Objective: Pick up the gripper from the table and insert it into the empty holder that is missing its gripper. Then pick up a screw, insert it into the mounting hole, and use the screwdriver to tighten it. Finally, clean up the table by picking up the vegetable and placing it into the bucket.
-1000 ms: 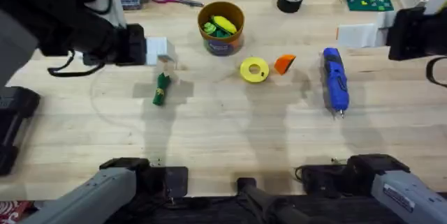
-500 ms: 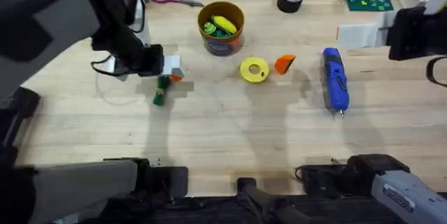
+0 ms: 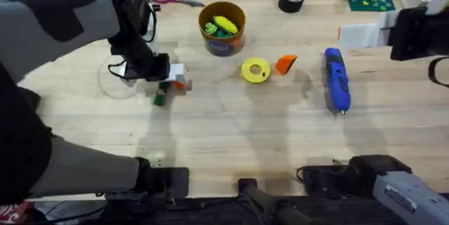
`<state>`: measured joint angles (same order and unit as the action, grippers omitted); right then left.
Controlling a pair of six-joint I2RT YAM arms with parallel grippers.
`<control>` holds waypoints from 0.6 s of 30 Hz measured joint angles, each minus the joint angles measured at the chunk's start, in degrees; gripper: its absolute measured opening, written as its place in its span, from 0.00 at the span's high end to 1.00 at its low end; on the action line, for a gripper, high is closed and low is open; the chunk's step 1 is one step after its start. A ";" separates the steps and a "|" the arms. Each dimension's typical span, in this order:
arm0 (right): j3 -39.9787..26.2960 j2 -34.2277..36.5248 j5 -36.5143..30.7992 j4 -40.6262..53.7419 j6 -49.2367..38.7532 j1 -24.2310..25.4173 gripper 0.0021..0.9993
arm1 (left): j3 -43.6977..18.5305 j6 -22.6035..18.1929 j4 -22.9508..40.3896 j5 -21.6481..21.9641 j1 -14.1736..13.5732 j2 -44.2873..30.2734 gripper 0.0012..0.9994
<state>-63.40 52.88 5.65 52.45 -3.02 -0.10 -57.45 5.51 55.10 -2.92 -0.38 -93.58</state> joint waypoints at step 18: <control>0.00 0.00 0.00 -0.02 -0.01 0.00 0.00 | 0.02 -0.50 -0.51 2.82 0.00 -0.11 1.00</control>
<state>-63.40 52.88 5.65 52.43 -3.03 -0.10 -57.43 5.02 54.59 -0.10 -0.38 -93.69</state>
